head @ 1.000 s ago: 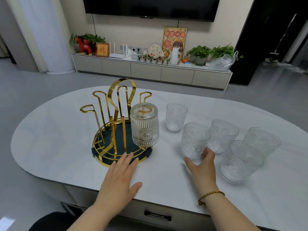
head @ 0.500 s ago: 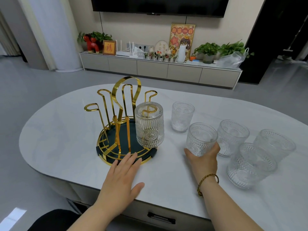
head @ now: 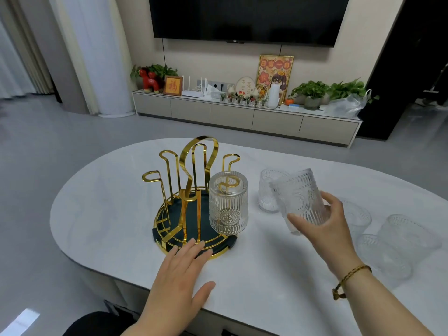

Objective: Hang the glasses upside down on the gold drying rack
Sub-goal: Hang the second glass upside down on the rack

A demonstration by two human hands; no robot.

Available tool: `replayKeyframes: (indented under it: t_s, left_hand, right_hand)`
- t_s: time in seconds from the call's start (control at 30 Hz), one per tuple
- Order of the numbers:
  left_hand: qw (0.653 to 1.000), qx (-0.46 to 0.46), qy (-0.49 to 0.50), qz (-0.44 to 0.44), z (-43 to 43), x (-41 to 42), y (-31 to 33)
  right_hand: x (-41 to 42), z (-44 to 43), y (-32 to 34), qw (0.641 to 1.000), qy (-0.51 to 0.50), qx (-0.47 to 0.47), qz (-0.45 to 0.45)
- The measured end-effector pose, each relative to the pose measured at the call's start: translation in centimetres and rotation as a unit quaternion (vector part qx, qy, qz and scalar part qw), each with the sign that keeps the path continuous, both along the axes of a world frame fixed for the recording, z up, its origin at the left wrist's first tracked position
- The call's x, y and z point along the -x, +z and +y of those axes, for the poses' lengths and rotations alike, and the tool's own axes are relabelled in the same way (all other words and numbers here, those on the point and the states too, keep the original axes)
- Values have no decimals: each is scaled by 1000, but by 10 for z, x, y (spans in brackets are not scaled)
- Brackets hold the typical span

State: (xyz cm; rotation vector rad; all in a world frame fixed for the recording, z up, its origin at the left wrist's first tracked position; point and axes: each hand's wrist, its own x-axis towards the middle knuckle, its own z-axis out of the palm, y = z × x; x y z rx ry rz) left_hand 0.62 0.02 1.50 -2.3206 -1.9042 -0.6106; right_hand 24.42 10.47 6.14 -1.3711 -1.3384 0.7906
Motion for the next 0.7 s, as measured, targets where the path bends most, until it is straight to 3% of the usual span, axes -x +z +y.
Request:
replayKeyframes:
  t_s: [0.1, 0.2, 0.5, 0.7]
  left_hand:
    - [992, -47, -48, -103, -4, 0, 26]
    - [983, -120, -47, -135, 4, 6, 49]
    - [992, -107, 61, 14, 36, 0, 56]
    - [992, -114, 47, -21, 33, 8, 57]
  right_hand:
    - [0, 8, 28, 999, 12, -14, -30]
    - [6, 19, 52, 999, 30, -17, -32]
    - [43, 51, 103, 991, 76, -20, -108]
    - [70, 68, 116, 981, 96, -31, -168]
